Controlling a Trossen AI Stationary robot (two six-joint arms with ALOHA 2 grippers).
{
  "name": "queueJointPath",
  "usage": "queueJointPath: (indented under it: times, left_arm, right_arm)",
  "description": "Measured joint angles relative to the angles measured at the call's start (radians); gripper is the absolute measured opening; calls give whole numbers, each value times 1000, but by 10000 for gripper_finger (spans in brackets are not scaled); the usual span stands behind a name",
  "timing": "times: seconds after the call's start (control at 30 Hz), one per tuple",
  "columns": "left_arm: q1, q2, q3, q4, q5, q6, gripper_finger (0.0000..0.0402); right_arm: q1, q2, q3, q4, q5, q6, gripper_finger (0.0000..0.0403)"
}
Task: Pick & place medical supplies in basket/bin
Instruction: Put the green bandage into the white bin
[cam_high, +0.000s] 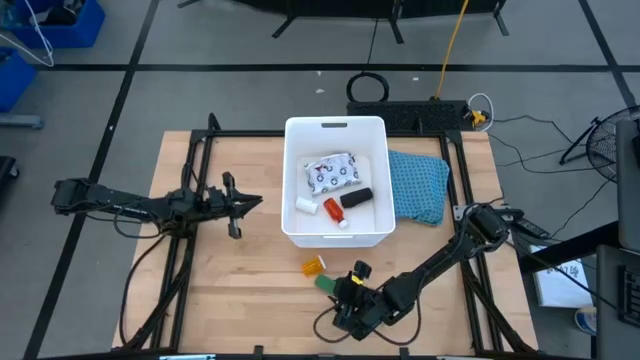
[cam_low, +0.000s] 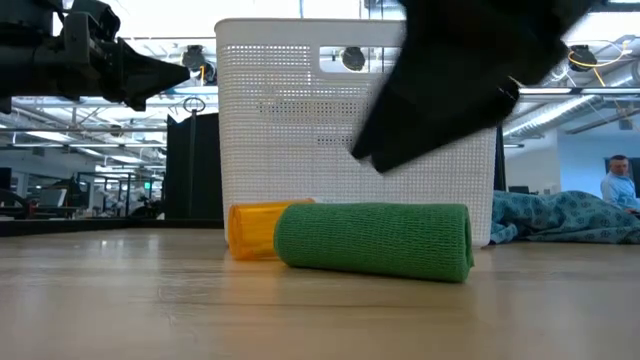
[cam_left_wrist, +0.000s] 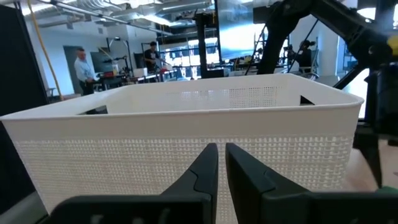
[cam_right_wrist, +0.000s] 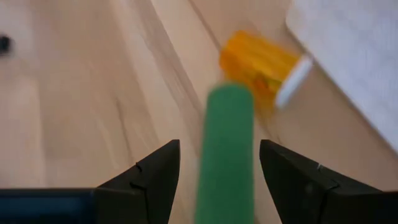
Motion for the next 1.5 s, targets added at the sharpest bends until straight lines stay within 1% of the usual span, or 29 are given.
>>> queueJointPath:
  times: [0.1, 0.17, 0.23, 0.37, 0.47, 0.57, 0.63, 0.73, 0.87, 0.97, 1.03, 1.17, 1.3, 1.37, 1.5]
  left_arm:
    - [0, 0, 0, 1, -7, 0, 38]
    - [0, 0, 0, 1, -21, 0, 41]
    - [0, 0, 0, 1, -26, 0, 45]
    - [0, 0, 0, 1, -26, -1, 46]
    - [0, 0, 0, 1, -26, -4, 47]
    - [0, 0, 0, 1, -26, -9, 47]
    - [0, 0, 0, 1, -26, -6, 47]
    - [0, 0, 0, 0, -26, -5, 47]
    - [0, 0, 0, -2, -26, -3, 47]
    - [0, 0, 0, -4, -26, -6, 47]
    - [0, 0, 0, -5, -26, -7, 47]
    - [0, 0, 0, -5, -26, -8, 47]
    - [0, 0, 0, -5, -26, -10, 47]
    - [0, 0, 0, -4, -26, -10, 47]
    - [0, 0, 0, -5, -26, -14, 47]
  right_arm:
    - [2, 0, -49, 2, -8, 32, 215]
    - [2, 0, -95, 40, -22, 58, 215]
    - [2, 0, -138, 109, -40, 61, 215]
    - [2, -1, -236, 289, -71, 20, 215]
    - [2, -3, -293, 368, -93, 15, 212]
    - [2, -5, -328, 399, -94, 26, 201]
    - [2, -6, -342, 424, -90, 0, 187]
    - [10, -3, -345, 478, -80, -120, 158]
    - [18, -3, -346, 529, -48, -230, 100]
    - [20, -13, -346, 544, -45, -266, 55]
    - [22, -18, -346, 558, -40, -283, 37]
    - [34, -33, -346, 593, -36, -346, 37]
    - [49, -63, -346, 615, -34, -376, 68]
    - [54, -77, -346, 627, -31, -387, 76]
    - [64, -106, -346, 636, -29, -425, 72]
